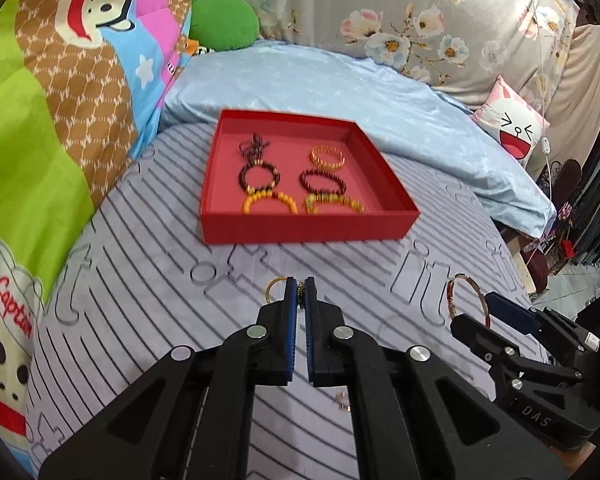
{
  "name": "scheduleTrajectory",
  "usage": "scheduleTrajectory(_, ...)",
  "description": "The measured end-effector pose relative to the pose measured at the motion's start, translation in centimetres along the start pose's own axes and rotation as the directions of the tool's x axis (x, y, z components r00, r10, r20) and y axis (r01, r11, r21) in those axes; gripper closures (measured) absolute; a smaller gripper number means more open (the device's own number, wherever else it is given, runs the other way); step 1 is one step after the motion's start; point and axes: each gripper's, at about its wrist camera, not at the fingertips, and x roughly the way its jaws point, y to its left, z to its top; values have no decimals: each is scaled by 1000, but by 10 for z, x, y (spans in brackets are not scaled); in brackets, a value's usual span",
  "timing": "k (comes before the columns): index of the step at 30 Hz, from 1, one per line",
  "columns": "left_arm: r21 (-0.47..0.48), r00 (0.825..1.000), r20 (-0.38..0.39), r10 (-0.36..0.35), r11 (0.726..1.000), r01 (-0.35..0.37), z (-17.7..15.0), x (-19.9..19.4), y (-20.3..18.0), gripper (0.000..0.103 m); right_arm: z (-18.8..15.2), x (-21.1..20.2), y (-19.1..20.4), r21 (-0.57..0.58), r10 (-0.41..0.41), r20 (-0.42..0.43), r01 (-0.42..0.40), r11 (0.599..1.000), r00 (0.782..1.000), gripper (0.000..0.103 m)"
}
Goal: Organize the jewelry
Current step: 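Carry the bangle and ring into the red tray and open both tools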
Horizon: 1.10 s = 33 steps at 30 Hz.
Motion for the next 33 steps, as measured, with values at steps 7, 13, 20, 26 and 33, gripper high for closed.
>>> scheduleTrajectory(7,19,999,42,10,1000,-11,48,17,0,100,49,19,4,-28,11,36,-10,1000,999,50)
scheduleTrajectory(13,38,998,63,27,999,-29,88,43,-1,100,94,48,5,-27,25,49,-24,999,999,50)
scheduleTrajectory(20,51,998,47,43,998,-46,124,87,1,100,133,96,1,-14,21,25,-20,1000,999,50)
scheduleTrajectory(26,53,998,18,66,996,-67,141,127,4,100,156,143,-4,1,15,-15,-15,1000,1000,50)
scheduleTrajectory(33,56,995,-14,96,994,-95,150,166,13,99,165,185,-12,12,2,-59,-1,1000,998,50)
